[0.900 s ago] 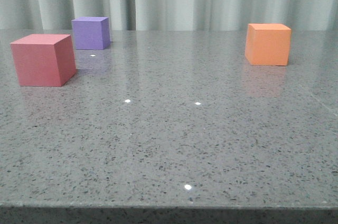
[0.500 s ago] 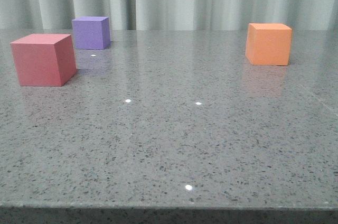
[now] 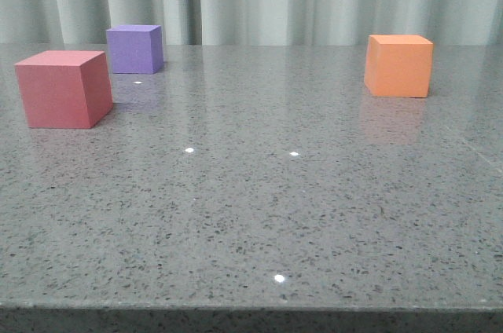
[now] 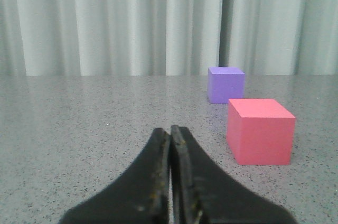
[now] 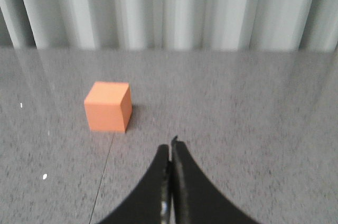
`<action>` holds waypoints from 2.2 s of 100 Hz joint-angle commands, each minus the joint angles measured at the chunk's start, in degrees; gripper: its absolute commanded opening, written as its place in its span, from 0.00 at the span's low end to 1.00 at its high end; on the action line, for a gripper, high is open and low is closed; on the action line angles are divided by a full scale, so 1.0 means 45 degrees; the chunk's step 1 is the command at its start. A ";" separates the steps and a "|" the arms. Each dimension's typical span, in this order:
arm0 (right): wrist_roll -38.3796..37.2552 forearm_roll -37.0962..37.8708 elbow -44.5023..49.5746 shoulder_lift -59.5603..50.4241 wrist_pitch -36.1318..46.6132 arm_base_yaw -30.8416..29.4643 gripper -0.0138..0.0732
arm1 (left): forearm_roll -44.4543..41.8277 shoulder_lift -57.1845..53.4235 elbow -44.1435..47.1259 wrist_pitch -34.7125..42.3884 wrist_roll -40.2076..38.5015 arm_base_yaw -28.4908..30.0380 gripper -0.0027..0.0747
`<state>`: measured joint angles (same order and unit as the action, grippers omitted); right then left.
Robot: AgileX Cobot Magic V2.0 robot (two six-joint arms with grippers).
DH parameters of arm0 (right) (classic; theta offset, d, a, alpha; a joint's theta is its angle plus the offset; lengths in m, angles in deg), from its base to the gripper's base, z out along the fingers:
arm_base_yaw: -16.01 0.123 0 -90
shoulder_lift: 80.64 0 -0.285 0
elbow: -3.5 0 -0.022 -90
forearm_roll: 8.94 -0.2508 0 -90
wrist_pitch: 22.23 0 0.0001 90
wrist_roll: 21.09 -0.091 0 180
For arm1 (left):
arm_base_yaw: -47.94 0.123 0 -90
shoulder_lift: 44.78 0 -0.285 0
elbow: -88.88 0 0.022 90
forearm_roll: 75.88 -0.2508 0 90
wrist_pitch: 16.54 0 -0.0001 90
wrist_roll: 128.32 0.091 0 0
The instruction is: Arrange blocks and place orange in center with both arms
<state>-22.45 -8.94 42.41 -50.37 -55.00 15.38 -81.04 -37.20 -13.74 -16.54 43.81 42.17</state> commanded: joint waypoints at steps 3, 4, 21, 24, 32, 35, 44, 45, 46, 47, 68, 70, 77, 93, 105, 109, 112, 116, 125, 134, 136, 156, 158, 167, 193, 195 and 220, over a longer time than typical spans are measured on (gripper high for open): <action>0.0122 -0.0172 -0.1691 0.1769 -0.0582 -0.0072 0.08 | -0.0013 -0.0465 0.0526 0.1045 -0.0007 0.0023 0.01; 0.0122 -0.0184 -0.1737 0.1851 -0.0619 -0.0072 0.08 | -0.0013 -0.0465 0.0526 0.1045 -0.0007 0.0023 0.01; 0.0122 -0.0201 -0.2002 0.3230 -0.0612 -0.0072 0.08 | -0.0013 -0.0465 0.0526 0.1045 -0.0007 0.0023 0.01; 0.0122 -0.0201 -0.2002 0.3438 -0.0668 -0.0072 0.08 | -0.0013 -0.0465 0.0526 0.1045 -0.0007 0.0023 0.01; 0.0122 -0.0201 -0.1989 0.3812 -0.0924 -0.0072 0.12 | -0.0013 -0.0465 0.0526 0.1045 -0.0007 0.0023 0.01; 0.0122 -0.0201 -0.1989 0.3919 -0.1025 -0.0072 0.16 | -0.0013 -0.0465 0.0526 0.1045 -0.0007 0.0023 0.01; 0.0122 -0.0205 -0.1989 0.4182 -0.1463 -0.0072 0.38 | -0.0013 -0.0465 0.0526 0.1045 -0.0007 0.0023 0.01; 0.0122 -0.0205 -0.1989 0.4215 -0.1507 -0.0072 0.40 | -0.0013 -0.0465 0.0526 0.1045 -0.0007 0.0023 0.01; 0.0122 -0.0205 -0.1989 0.4228 -0.1583 -0.0072 0.42 | -0.0013 -0.0465 0.0526 0.1045 -0.0007 0.0023 0.01; 0.0122 -0.0205 -0.1989 0.4248 -0.1619 -0.0072 0.46 | -0.0013 -0.0465 0.0526 0.1045 -0.0007 0.0023 0.01; 0.0122 -0.0454 -0.1989 0.4254 -0.1971 -0.0072 0.91 | -0.0013 -0.0465 0.0526 0.1045 -0.0007 0.0023 0.01; 0.0122 -0.0607 -0.1989 0.4254 -0.1971 -0.0072 0.90 | -0.0013 -0.0465 0.0526 0.1045 -0.0007 0.0023 0.01; 0.0122 -0.1166 -0.1989 0.4254 -0.1901 -0.0072 0.89 | -0.0013 -0.0465 0.0526 0.1045 -0.0007 0.0023 0.01; 0.0122 -0.2107 -0.2162 0.4624 -0.1327 -0.0068 0.89 | -0.0013 -0.0465 0.0526 0.1045 -0.0007 0.0023 0.01; 0.0122 -0.2388 -0.2830 0.5790 -0.1158 0.0238 0.89 | -0.0013 -0.0465 0.0526 0.1045 -0.0007 0.0023 0.01; 0.0122 -0.2388 -0.3157 0.6332 -0.1105 0.0491 0.89 | -0.0013 -0.0465 0.0526 0.1045 -0.0007 0.0023 0.01; 0.0122 -0.2388 -0.3389 0.6701 -0.1048 0.0686 0.89 | -0.0013 -0.0465 0.0526 0.1045 -0.0007 0.0023 0.01; 0.0122 -0.2388 -0.3743 0.7276 -0.0926 0.0981 0.89 | -0.0013 -0.0465 0.0526 0.1045 -0.0007 0.0023 0.01; 0.0122 -0.2375 -0.4548 0.8543 -0.0649 0.1542 0.89 | -0.0013 -0.0465 0.0526 0.1045 -0.0007 0.0023 0.01; 0.0122 -0.2298 -0.5392 0.9831 -0.0334 0.1878 0.89 | -0.0013 -0.0465 0.0526 0.1045 -0.0007 0.0023 0.01; 0.0122 -0.2283 -0.5527 1.0125 -0.0274 0.1927 0.89 | -0.0013 -0.0465 0.0526 0.1045 -0.0007 0.0023 0.01; 0.0122 -0.2156 -0.7650 1.2832 -0.0027 0.1987 0.89 | -0.0013 -0.0465 0.0526 0.1045 -0.0007 0.0023 0.01; 0.0122 -0.2156 -0.7865 1.3100 -0.0027 0.1987 0.89 | -0.0013 -0.0465 0.0526 0.1045 -0.0007 0.0023 0.01; 0.0122 -0.2156 -0.8762 1.4140 -0.0027 0.1987 0.89 | -0.0013 -0.0465 0.0526 0.1045 -0.0007 0.0023 0.01; 0.0122 -0.2122 -1.0397 1.6185 -0.0060 0.1987 0.89 | -0.0013 -0.0465 0.0526 0.1045 -0.0007 0.0023 0.01; 0.0122 -0.2094 -1.0458 1.6297 -0.0060 0.1987 0.89 | -0.0013 -0.0465 0.0526 0.1045 -0.0007 0.0023 0.01; 0.0122 -0.1733 -1.0677 1.7273 -0.0061 0.1987 0.89 | -0.0013 -0.0465 0.0526 0.1045 -0.0007 0.0023 0.01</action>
<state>-22.45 -17.43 -3.55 28.92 -58.33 24.34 -81.04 -37.20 -13.74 -16.54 43.81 42.17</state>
